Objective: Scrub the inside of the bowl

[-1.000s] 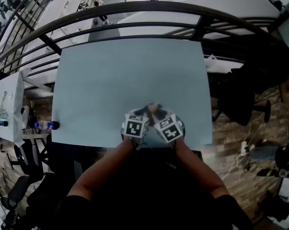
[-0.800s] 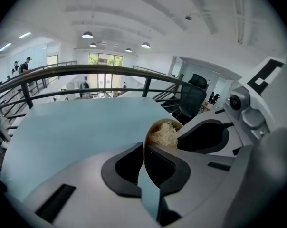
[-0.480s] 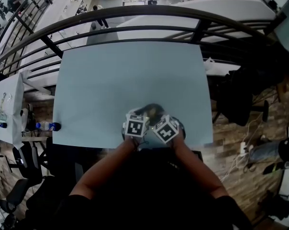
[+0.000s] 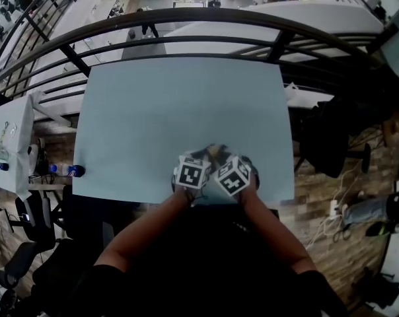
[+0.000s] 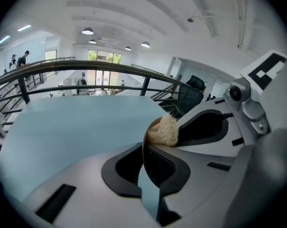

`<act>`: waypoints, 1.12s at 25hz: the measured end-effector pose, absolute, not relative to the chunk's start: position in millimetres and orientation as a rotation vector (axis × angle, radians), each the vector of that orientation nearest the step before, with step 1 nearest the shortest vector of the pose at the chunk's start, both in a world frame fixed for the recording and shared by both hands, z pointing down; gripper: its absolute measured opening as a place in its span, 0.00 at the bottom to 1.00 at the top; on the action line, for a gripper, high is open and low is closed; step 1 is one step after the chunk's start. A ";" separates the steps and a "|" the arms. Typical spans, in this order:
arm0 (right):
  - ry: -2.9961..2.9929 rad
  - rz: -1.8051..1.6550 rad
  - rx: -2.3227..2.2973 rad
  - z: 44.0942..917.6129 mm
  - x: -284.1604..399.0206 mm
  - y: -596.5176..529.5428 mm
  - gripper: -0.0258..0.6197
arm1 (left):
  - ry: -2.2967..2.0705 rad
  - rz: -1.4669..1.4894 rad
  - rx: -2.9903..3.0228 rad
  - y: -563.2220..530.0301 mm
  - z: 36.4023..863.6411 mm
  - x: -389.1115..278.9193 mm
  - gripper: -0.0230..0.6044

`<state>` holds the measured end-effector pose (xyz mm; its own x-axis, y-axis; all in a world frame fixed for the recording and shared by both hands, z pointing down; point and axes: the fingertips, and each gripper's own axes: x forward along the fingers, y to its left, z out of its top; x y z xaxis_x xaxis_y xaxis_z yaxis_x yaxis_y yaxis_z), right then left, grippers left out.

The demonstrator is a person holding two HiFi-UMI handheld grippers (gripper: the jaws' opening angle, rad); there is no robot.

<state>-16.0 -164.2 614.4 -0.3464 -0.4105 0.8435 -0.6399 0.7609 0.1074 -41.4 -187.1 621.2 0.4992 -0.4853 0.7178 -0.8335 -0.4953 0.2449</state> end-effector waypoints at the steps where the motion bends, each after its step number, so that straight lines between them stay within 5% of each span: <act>1: -1.989 0.290 0.776 615.7 -19.9 -163.6 0.14 | -1.083 0.790 2.168 -187.4 619.6 -41.9 0.05; 28: -2.006 0.239 0.784 605.9 -13.5 -170.5 0.14 | -1.065 0.863 2.146 -184.7 634.4 -45.5 0.04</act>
